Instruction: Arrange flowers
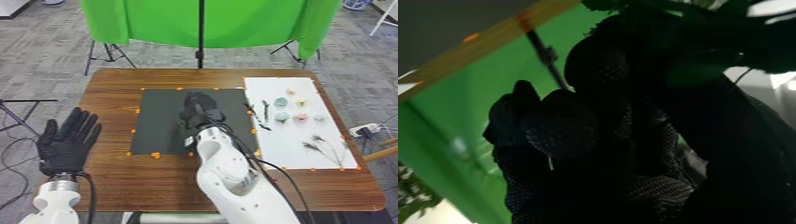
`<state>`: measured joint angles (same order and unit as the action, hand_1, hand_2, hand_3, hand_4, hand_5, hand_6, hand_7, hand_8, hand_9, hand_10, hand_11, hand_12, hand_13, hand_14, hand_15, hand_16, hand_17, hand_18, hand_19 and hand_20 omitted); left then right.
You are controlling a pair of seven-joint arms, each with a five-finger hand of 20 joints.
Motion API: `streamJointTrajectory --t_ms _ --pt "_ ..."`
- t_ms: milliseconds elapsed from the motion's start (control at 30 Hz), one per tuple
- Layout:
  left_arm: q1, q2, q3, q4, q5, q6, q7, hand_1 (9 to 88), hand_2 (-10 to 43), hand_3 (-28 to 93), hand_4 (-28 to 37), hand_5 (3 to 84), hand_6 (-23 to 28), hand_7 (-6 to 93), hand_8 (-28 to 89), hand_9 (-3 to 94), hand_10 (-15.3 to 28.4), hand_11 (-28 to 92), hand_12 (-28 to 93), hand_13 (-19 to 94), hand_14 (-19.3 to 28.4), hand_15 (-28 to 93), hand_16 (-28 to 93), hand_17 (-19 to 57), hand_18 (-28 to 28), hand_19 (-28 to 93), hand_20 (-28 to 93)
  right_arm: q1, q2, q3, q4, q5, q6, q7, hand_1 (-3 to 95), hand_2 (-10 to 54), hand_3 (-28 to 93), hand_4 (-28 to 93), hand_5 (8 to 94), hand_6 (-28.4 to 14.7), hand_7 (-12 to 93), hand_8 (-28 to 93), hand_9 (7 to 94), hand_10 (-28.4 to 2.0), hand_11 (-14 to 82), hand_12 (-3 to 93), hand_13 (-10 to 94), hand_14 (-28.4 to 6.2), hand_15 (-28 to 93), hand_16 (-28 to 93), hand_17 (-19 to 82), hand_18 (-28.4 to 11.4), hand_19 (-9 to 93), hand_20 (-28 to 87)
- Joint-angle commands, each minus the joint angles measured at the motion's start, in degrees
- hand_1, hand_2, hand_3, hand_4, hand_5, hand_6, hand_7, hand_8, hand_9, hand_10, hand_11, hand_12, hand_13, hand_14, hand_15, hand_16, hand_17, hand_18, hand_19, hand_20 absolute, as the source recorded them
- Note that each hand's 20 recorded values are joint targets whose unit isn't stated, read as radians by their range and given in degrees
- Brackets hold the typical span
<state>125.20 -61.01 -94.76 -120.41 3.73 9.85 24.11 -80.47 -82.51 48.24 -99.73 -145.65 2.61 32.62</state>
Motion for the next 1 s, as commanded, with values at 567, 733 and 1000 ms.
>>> streamJointTrajectory --t_ms 567,733,1000 --pt "-5.02 2.2 4.32 2.15 -1.48 -1.37 0.52 24.7 13.9 77 -28.3 50.6 11.1 15.5 -9 41.1 15.8 22 12 30 16.0 35 -6 -7.9 13.9 33 12 1.39 -13.5 -1.55 11.55 -5.45 -12.66 2.9 43.8 -9.5 77 -22 67.1 -5.3 50 12 71.9 -19.0 51.9 33.9 68 -16.2 78 27 35 -28.4 93 42" --pt "-4.68 2.31 4.16 2.03 -1.89 -2.17 0.61 24.8 13.8 77 -28.3 50.6 11.2 15.4 -9 41.2 15.8 22 12 30 16.0 35 -6 -7.8 14.0 34 12 0.92 -13.47 -1.13 11.32 -4.75 -15.15 4.02 38.2 -9.5 79 -21 57.0 -7.4 59 8 67.1 -21.2 56.8 30.3 66 -17.0 80 26 35 -28.4 92 47" --pt "-3.57 1.54 3.09 1.69 -1.7 -2.71 1.26 25.0 13.5 77 -28.3 50.5 11.1 15.6 -9 41.3 15.8 22 12 30 15.9 35 -6 -7.8 14.0 33 12 1.15 -11.25 -1.39 9.42 -2.54 -15.6 4.81 31.4 -9.5 82 -19 47.9 -12.8 68 -26 59.0 -24.1 61.8 31.6 62 -19.0 82 26 35 -28.4 92 55"
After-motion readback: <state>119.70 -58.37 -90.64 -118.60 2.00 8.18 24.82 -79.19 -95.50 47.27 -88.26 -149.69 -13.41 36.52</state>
